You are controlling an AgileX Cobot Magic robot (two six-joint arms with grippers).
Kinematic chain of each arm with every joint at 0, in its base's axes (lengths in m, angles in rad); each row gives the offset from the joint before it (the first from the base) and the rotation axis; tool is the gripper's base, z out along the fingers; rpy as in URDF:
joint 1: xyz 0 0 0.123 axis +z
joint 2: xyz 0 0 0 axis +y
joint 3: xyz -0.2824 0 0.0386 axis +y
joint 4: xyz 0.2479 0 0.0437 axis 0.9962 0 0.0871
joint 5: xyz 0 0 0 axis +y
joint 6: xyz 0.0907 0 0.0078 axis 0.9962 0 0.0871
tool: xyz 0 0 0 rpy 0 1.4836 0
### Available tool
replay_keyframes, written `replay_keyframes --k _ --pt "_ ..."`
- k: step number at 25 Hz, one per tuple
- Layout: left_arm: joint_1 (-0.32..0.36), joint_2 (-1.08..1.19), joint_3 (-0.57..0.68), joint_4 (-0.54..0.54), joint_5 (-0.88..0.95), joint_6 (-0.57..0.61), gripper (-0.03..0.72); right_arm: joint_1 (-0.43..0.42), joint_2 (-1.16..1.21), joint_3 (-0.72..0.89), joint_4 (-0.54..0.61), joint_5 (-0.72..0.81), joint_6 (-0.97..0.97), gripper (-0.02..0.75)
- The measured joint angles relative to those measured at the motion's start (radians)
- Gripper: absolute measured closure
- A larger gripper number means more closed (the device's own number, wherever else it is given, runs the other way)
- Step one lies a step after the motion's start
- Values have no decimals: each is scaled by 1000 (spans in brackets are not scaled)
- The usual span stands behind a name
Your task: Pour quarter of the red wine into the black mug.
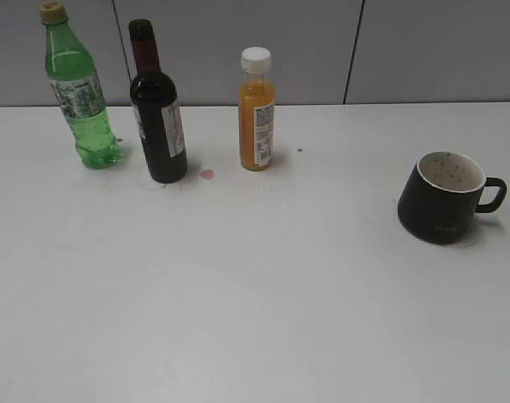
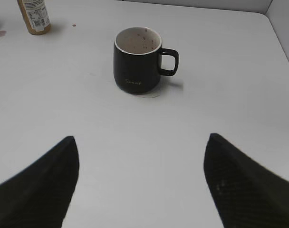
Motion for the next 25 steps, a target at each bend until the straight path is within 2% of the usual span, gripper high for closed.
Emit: replay_keyframes --k 14,25 --pt "0 0 0 0 0 0 99 0 0 -11 25 -25 0 110" --pt "0 0 0 0 0 0 99 0 85 -17 31 -357 0 110"
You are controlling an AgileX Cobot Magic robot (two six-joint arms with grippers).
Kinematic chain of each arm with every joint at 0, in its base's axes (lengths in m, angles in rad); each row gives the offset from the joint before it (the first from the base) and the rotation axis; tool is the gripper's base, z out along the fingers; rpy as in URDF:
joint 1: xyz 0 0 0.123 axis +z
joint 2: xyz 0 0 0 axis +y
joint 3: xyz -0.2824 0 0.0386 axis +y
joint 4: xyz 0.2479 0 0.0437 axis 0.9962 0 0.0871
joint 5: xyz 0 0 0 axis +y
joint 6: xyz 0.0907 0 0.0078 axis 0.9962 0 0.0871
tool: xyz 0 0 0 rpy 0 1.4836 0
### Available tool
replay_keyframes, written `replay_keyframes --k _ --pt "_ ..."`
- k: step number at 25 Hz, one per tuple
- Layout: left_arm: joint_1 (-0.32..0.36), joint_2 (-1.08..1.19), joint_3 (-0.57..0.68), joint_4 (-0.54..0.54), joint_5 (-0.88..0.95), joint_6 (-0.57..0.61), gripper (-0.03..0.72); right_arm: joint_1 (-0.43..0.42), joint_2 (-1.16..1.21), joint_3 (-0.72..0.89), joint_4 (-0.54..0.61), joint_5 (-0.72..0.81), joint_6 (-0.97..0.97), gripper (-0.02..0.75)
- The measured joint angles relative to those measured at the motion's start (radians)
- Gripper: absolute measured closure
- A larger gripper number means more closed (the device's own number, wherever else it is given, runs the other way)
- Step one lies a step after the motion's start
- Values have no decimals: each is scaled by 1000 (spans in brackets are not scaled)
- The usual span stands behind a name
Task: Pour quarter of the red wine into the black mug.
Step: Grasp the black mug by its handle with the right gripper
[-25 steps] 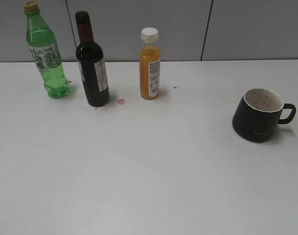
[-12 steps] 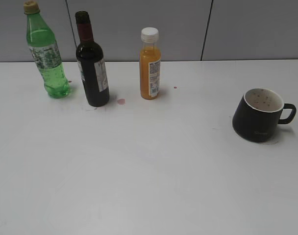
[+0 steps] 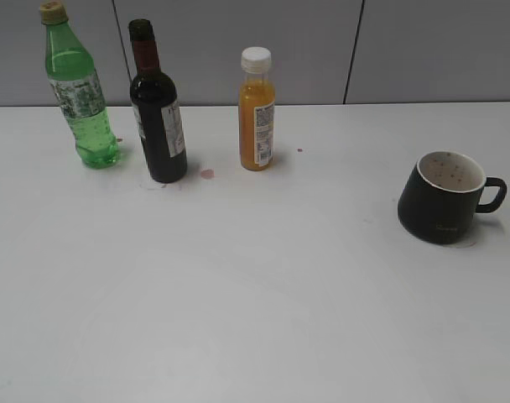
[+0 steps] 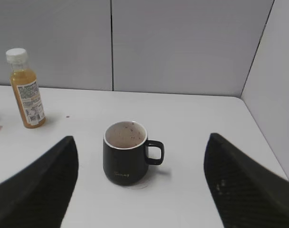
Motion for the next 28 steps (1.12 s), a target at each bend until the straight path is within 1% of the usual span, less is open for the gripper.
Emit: replay_keyframes --k 8,14,23,25,28 --pt "0 0 0 0 0 0 99 0 172 0 -21 -187 0 110" --pt "0 0 0 0 0 0 99 0 278 9 -22 -364 0 110" --pt "0 0 0 0 0 0 99 1 340 129 -4 -652 -1 110" --pt "0 0 0 0 0 0 99 13 352 160 0 -698 -1 110" --pt "0 0 0 0 0 0 99 57 389 197 -1 -777 -1 110"
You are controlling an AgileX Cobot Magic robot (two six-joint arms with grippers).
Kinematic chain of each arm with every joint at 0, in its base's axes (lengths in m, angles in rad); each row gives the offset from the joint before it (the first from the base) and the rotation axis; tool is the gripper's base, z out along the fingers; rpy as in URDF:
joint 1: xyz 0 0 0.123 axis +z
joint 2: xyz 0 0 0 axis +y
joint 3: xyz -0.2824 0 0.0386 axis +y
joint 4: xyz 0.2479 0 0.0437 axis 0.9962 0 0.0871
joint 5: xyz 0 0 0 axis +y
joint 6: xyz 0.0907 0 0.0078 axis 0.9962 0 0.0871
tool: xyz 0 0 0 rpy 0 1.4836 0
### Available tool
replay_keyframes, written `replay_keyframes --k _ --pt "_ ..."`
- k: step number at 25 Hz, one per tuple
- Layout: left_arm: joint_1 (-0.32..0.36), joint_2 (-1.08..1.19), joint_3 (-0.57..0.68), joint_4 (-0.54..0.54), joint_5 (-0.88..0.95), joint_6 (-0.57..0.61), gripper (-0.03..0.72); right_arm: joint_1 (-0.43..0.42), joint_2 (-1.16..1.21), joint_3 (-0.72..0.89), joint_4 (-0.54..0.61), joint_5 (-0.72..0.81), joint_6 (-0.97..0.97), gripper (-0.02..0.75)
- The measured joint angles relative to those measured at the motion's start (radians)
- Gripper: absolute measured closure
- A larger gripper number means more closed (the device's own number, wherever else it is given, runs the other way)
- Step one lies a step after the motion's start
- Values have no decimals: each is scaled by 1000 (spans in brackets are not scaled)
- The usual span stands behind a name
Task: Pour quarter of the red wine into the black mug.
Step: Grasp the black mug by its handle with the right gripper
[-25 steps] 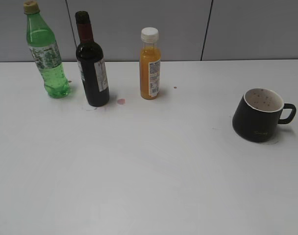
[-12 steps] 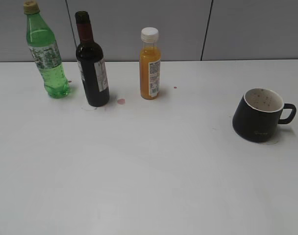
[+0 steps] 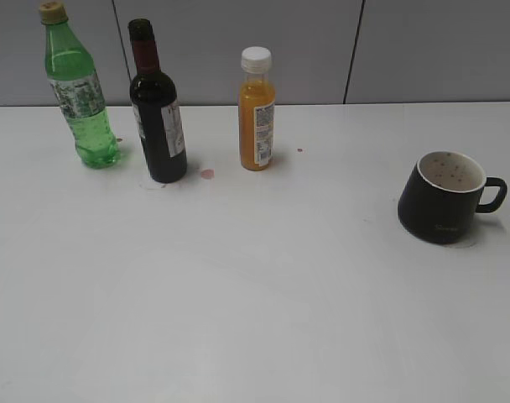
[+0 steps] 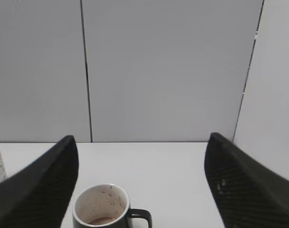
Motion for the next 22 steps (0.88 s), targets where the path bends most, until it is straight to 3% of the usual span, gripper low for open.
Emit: replay_keyframes --k 8,15,22 --pt "0 0 0 0 0 0 99 57 222 15 -12 -156 16 109" --pt "0 0 0 0 0 0 99 59 392 53 -215 -439 216 102" --pt "0 0 0 0 0 0 99 59 505 107 -240 -556 254 101"
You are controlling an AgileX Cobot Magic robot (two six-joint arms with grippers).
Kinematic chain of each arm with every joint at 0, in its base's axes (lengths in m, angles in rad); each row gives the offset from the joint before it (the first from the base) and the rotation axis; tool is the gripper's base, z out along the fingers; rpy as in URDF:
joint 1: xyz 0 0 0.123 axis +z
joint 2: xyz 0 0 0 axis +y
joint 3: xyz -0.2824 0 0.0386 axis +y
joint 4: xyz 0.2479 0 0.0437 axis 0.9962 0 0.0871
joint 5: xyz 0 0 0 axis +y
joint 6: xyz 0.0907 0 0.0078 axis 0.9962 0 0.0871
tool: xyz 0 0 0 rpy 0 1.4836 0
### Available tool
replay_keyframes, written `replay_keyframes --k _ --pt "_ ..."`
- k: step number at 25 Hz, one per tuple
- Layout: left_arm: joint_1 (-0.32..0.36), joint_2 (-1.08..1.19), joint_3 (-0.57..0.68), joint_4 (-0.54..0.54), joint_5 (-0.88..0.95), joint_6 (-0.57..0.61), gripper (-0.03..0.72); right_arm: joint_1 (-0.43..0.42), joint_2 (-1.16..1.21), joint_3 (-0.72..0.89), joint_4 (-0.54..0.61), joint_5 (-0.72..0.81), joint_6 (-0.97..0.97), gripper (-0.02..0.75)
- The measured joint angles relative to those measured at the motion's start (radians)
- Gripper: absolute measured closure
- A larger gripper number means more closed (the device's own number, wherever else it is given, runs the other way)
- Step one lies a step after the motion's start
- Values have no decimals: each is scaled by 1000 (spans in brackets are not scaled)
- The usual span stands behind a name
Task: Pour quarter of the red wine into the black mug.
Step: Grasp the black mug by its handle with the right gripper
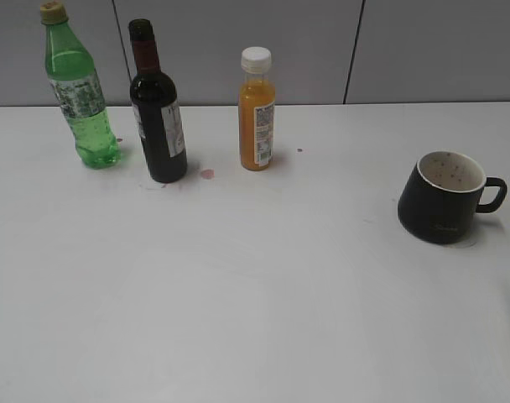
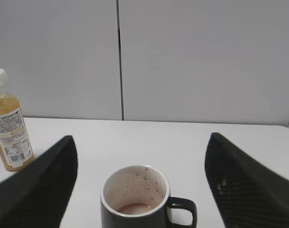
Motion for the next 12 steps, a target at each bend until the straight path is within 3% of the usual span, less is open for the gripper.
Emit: replay_keyframes --k 5,12 --pt "0 0 0 0 0 0 99 0 103 4 4 -71 2 101" --pt "0 0 0 0 0 0 99 0 322 74 -2 -404 4 101"
